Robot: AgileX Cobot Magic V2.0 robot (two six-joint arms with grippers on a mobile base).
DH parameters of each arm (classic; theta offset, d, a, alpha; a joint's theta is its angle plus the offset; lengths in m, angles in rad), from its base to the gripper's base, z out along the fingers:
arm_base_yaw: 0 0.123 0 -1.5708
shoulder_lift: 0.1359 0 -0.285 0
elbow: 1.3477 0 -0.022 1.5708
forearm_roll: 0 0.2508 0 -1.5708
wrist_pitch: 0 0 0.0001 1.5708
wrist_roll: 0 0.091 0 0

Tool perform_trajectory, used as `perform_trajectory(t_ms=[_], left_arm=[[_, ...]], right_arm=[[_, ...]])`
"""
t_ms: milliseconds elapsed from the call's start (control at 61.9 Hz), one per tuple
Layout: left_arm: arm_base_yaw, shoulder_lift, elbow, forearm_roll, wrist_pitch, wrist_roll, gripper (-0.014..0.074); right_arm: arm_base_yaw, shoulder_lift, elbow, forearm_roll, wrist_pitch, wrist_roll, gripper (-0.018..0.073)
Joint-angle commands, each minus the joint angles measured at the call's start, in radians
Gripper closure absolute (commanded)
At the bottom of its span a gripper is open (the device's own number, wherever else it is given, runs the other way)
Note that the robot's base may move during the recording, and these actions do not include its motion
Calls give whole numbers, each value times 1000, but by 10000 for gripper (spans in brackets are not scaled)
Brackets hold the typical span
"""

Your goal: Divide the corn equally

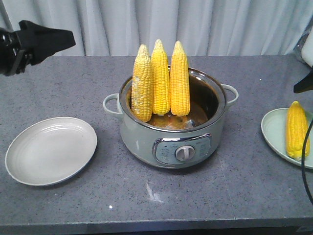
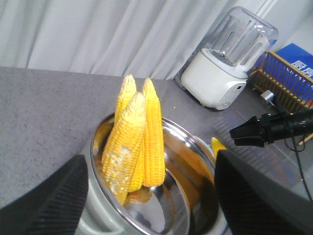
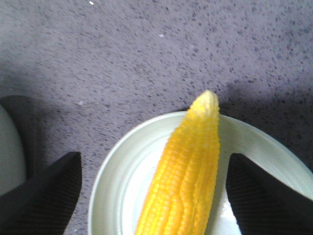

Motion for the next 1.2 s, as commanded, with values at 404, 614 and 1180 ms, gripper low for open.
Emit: perform_trajectory(t_ms=[404, 614, 1180], left_arm=[[-74, 408, -544, 57, 75, 24, 82], [-154, 535, -682, 65, 83, 25, 81], [-215, 638, -736, 58, 51, 68, 52]], right_arm=[[-6, -279, -26, 112, 8, -23, 3], [-6, -292, -26, 111, 9, -23, 3], [-7, -292, -26, 102, 3, -23, 3]])
